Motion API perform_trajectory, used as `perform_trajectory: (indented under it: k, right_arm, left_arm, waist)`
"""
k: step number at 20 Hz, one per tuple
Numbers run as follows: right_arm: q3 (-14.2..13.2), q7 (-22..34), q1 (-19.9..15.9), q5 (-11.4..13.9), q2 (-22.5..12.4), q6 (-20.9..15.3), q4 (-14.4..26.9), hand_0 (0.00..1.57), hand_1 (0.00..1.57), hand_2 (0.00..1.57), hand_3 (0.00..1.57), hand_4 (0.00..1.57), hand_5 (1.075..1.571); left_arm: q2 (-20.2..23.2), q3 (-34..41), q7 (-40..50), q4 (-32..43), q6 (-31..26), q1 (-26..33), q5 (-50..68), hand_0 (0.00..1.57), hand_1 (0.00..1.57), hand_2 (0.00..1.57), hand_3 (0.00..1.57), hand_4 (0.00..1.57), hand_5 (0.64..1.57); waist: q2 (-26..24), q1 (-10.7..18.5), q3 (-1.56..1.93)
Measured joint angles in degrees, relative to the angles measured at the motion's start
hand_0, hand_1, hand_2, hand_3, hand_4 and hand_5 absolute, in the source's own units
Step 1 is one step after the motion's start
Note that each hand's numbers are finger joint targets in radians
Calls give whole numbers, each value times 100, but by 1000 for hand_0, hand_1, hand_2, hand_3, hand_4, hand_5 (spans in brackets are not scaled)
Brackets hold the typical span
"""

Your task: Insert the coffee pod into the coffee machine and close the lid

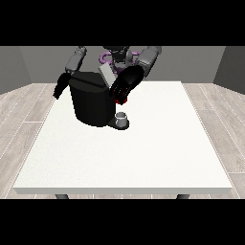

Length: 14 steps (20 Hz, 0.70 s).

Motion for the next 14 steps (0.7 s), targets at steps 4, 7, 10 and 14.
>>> perform_trajectory:
  k: [4, 7, 10, 14]
  right_arm:
    - [-9, -30, 85, -40, 4, 41, 20, 0, 0, 0, 0, 0, 1571]
    - [-3, 29, 98, -59, 16, 60, -8, 0, 0, 0, 0, 0, 1571]
    - [12, -43, 331, -48, 75, 30, 102, 0, 0, 0, 0, 0, 1571]
    - [24, -97, 886, -126, 114, 122, 168, 0, 0, 0, 0, 0, 1571]
  left_arm:
    - [-31, 38, -47, 15, 98, 91, -5, 0, 0, 362, 253, 0, 1571]
    - [-52, 48, -29, 72, 131, 168, -31, 0, 0, 221, 146, 0, 1571]
    - [-199, 43, 84, 102, 49, 351, -9, 0, 0, 0, 0, 0, 1571]
    - [-518, 13, 77, 122, 6, 945, 76, 0, 0, 85, 0, 0, 1571]
  waist:
    - [-99, 51, 7]
    - [-209, 88, 6]
    - [-518, 253, 0]
    - [-1155, 502, -4]
